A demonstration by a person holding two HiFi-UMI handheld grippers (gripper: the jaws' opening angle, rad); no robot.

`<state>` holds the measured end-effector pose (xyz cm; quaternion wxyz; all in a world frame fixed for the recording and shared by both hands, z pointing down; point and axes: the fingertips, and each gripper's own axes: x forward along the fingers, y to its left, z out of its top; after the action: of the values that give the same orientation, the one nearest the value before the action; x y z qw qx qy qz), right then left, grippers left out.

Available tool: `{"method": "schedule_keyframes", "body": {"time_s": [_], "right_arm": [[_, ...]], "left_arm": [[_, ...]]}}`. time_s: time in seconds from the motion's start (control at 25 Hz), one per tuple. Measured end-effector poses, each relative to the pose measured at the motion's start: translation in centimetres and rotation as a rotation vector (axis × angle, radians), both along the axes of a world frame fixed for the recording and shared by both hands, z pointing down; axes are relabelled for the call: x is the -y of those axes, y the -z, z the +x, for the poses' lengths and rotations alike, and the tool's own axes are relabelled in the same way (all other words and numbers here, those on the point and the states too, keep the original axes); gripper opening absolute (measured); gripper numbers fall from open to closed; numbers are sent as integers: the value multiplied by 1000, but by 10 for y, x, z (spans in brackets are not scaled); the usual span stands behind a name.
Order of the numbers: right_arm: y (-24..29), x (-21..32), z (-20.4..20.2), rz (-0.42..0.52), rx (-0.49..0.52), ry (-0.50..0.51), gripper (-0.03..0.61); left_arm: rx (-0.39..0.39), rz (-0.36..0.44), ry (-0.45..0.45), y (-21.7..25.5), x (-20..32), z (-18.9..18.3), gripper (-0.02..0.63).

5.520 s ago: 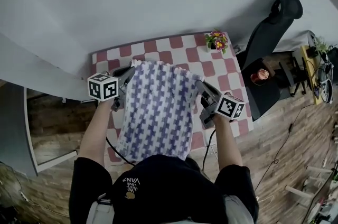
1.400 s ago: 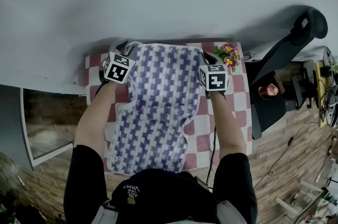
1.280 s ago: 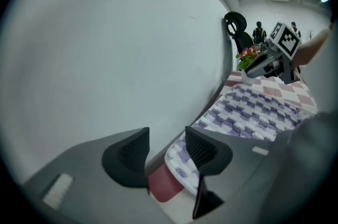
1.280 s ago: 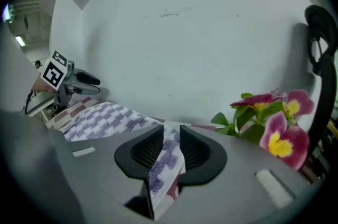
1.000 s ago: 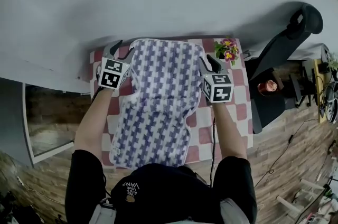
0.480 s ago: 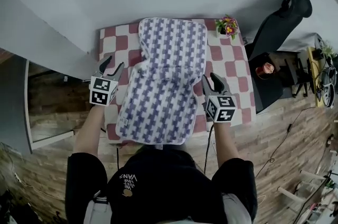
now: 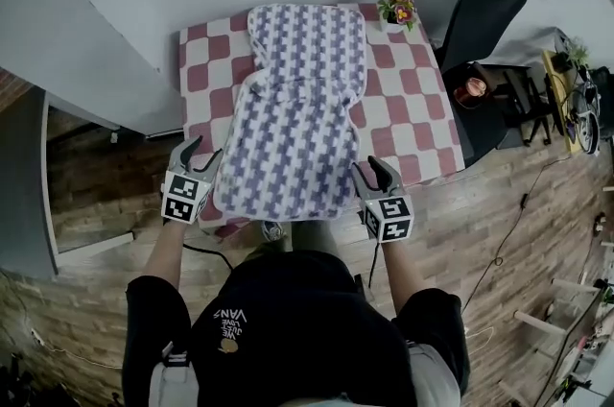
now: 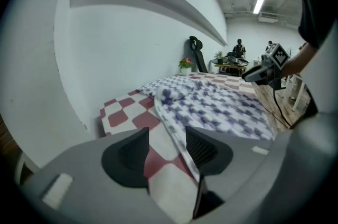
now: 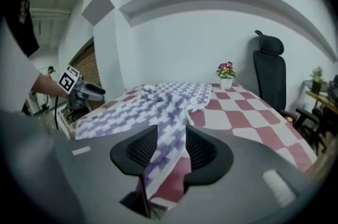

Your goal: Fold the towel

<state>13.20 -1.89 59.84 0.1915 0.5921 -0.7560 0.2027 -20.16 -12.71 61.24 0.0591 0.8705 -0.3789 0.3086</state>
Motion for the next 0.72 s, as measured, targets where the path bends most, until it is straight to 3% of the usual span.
{"method": "schedule_keyframes", "body": {"time_s": [0.32, 0.48, 0.72], "right_arm": [[-45, -91, -49, -50, -226, 202, 175], [-71, -121, -69, -65, -377, 357, 193], [-103, -138, -81, -56, -611, 527, 192]], "left_arm": [[113, -14, -321, -26, -99, 14, 216], [167, -56, -483, -40, -132, 16, 218], [244, -88, -633, -49, -155, 9, 218]]}}
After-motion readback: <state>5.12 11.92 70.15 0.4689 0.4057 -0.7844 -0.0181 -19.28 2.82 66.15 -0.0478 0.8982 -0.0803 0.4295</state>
